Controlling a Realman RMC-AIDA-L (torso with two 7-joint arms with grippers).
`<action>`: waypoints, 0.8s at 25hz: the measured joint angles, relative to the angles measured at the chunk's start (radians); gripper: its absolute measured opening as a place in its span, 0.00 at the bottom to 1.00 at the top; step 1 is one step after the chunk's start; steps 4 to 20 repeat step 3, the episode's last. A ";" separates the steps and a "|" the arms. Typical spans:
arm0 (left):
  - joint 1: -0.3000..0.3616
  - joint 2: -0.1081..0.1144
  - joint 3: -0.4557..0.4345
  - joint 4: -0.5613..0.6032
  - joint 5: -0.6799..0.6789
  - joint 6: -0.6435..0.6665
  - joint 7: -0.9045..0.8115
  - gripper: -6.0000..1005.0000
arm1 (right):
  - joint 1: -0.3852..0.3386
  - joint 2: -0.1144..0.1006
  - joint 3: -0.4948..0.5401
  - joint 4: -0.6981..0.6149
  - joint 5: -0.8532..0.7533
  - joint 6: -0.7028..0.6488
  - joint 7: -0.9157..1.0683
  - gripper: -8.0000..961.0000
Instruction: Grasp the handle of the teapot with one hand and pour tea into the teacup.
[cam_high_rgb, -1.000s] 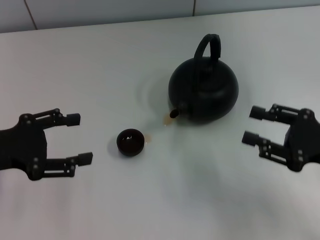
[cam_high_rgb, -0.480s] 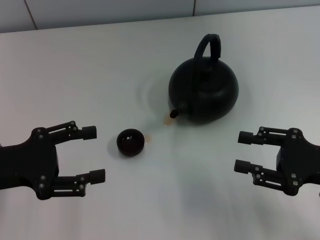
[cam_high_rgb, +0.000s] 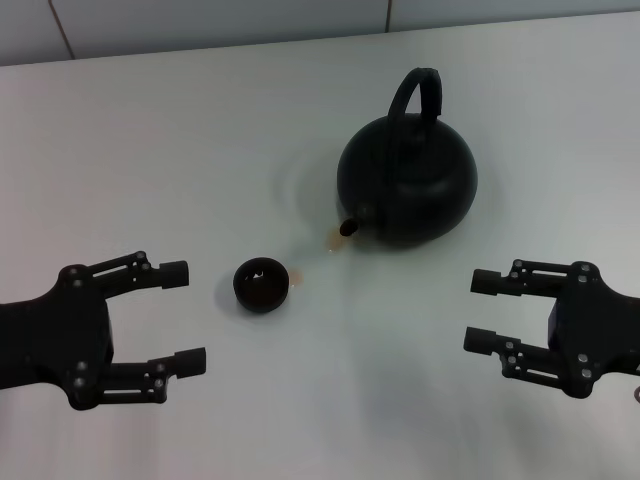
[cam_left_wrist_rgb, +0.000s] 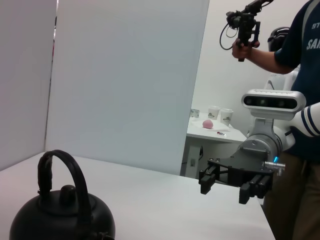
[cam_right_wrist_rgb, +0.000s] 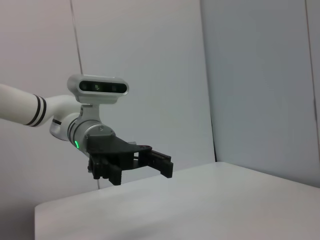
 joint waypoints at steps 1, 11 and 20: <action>0.005 0.000 0.000 -0.001 -0.001 0.000 0.011 0.87 | 0.000 0.000 -0.001 0.001 0.000 0.002 0.000 0.58; 0.006 0.000 0.000 -0.001 -0.002 0.000 0.014 0.87 | 0.000 0.000 -0.002 0.001 0.000 0.004 0.000 0.58; 0.006 0.000 0.000 -0.001 -0.002 0.000 0.014 0.87 | 0.000 0.000 -0.002 0.001 0.000 0.004 0.000 0.58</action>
